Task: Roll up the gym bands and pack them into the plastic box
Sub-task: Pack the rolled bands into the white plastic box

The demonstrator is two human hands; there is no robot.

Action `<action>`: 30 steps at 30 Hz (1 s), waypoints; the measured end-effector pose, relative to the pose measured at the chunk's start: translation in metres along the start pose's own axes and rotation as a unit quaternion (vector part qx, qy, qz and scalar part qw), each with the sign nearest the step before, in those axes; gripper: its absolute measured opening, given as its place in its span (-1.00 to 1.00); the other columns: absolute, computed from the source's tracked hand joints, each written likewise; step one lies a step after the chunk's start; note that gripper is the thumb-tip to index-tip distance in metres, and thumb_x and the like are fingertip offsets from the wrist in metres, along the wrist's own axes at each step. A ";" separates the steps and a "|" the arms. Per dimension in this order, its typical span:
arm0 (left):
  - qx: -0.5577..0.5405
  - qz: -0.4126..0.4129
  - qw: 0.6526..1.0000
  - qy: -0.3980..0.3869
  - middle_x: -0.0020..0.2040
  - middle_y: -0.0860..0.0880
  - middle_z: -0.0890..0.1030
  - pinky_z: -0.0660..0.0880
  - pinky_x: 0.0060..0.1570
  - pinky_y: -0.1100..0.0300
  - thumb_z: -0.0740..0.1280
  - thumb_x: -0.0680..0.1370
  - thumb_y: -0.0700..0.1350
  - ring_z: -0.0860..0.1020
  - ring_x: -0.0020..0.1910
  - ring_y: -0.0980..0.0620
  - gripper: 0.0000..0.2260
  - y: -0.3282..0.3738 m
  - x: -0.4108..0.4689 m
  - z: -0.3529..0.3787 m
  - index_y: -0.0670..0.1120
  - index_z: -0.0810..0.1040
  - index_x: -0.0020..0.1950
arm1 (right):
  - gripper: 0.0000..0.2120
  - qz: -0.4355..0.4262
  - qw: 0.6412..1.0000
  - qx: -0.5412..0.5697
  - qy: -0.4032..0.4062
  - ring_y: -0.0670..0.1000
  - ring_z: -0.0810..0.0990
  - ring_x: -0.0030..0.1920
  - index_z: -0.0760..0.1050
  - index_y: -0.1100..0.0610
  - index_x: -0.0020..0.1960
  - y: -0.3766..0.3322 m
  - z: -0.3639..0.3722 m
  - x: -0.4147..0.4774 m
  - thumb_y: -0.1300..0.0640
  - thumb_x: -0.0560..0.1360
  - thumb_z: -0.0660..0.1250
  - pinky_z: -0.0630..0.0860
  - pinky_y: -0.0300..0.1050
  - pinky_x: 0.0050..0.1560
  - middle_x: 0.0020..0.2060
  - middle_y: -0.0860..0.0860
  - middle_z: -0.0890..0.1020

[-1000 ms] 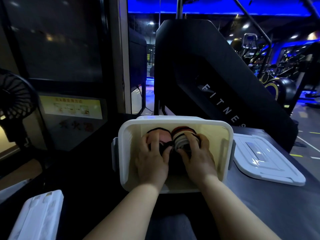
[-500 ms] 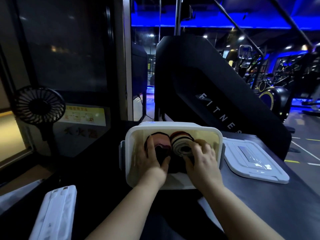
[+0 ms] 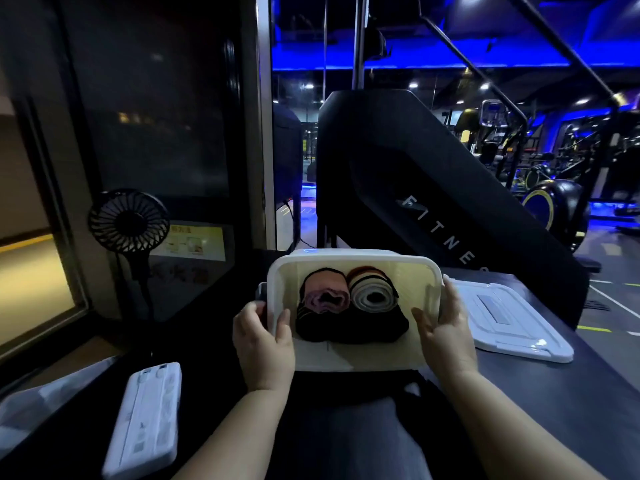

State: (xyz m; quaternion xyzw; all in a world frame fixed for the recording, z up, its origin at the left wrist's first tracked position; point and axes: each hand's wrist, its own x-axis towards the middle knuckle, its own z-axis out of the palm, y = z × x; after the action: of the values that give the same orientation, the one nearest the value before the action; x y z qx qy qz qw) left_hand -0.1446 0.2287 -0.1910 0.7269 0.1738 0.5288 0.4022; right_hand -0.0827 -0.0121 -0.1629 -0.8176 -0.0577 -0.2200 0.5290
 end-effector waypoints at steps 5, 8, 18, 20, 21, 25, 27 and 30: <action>0.020 0.000 0.999 -0.027 -0.09 -0.27 0.56 0.37 -0.16 0.11 0.50 0.42 -0.26 0.54 -0.14 -0.26 -0.73 -0.003 0.006 0.006 -0.31 0.51 0.02 | -0.50 0.028 0.999 0.000 -0.025 -0.32 0.42 -0.17 0.25 0.11 0.50 0.000 -0.001 0.007 0.31 0.59 0.23 0.26 -0.59 -0.27 0.34 0.10 0.45; 0.030 -0.032 0.998 -0.035 -0.10 -0.23 0.57 0.35 -0.19 0.09 0.44 0.49 -0.21 0.54 -0.13 -0.25 -0.82 0.000 0.014 0.005 -0.25 0.52 0.00 | -0.50 0.022 0.999 -0.037 -0.023 -0.14 0.46 0.05 0.21 -0.02 0.51 0.005 -0.001 0.007 0.18 0.60 0.22 0.25 -0.35 0.00 0.34 0.01 0.45; 0.033 0.002 0.999 -0.041 -0.06 -0.20 0.60 0.34 -0.22 0.11 0.39 0.52 -0.20 0.56 -0.09 -0.23 -0.84 0.038 0.004 -0.011 -0.26 0.54 0.02 | -0.53 0.001 0.996 -0.089 -0.003 0.17 0.41 0.34 0.15 -0.03 0.52 0.006 -0.041 -0.005 0.05 0.63 0.14 0.33 -0.01 0.17 0.38 0.10 0.42; 0.034 0.025 0.998 -0.038 -0.08 -0.16 0.59 0.32 -0.24 0.12 0.40 0.52 -0.20 0.56 -0.12 -0.21 -0.87 0.050 -0.001 -0.015 -0.24 0.54 -0.01 | -0.56 -0.011 0.996 -0.086 0.007 0.18 0.45 0.28 0.21 -0.03 0.49 0.004 -0.057 -0.010 0.06 0.63 0.14 0.33 -0.05 0.06 0.30 0.09 0.50; 0.034 0.035 0.998 -0.037 -0.10 -0.15 0.59 0.32 -0.25 0.12 0.40 0.52 -0.20 0.56 -0.14 -0.20 -0.88 0.054 -0.003 -0.016 -0.23 0.54 -0.03 | -0.58 -0.012 0.996 -0.084 0.008 0.17 0.47 0.26 0.22 -0.06 0.48 0.003 -0.064 -0.012 0.03 0.63 0.14 0.32 -0.05 0.04 0.27 0.07 0.52; 0.032 0.086 0.995 -0.048 -0.17 -0.12 0.57 0.33 -0.31 0.14 0.39 0.53 -0.15 0.56 -0.23 -0.19 -0.86 0.062 -0.012 -0.022 -0.21 0.51 -0.09 | -0.55 -0.008 0.997 -0.079 0.010 0.14 0.54 0.13 0.30 -0.14 0.38 0.002 -0.092 -0.014 -0.25 0.54 0.06 0.39 0.02 0.02 0.11 0.00 0.61; 0.049 0.125 0.989 -0.054 -0.20 -0.12 0.56 0.41 -0.32 0.09 0.28 0.54 -0.03 0.55 -0.24 -0.20 -0.79 0.062 -0.013 -0.025 -0.19 0.50 -0.12 | -0.56 -0.009 0.996 -0.090 0.000 0.11 0.55 0.02 0.32 -0.17 0.29 -0.002 -0.101 -0.017 -0.31 0.49 0.03 0.38 0.02 -0.07 -0.04 -0.06 0.60; 0.087 0.177 0.979 -0.047 -0.09 -0.22 0.55 0.51 -0.17 -0.05 0.20 0.52 0.00 0.52 -0.15 -0.26 -0.68 0.059 -0.008 -0.024 -0.24 0.55 -0.07 | -0.76 -0.004 0.994 -0.109 -0.015 0.10 0.55 -0.04 0.33 -0.15 0.20 -0.007 -0.106 -0.018 -0.21 0.60 0.08 0.36 0.00 -0.11 -0.16 -0.12 0.56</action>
State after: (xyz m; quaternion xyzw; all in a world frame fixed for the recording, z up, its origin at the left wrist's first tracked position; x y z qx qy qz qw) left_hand -0.1798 0.1964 -0.1481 0.8023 0.0686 0.5401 0.2445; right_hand -0.1329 -0.1010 -0.1284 -0.8733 -0.0449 -0.2146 0.4350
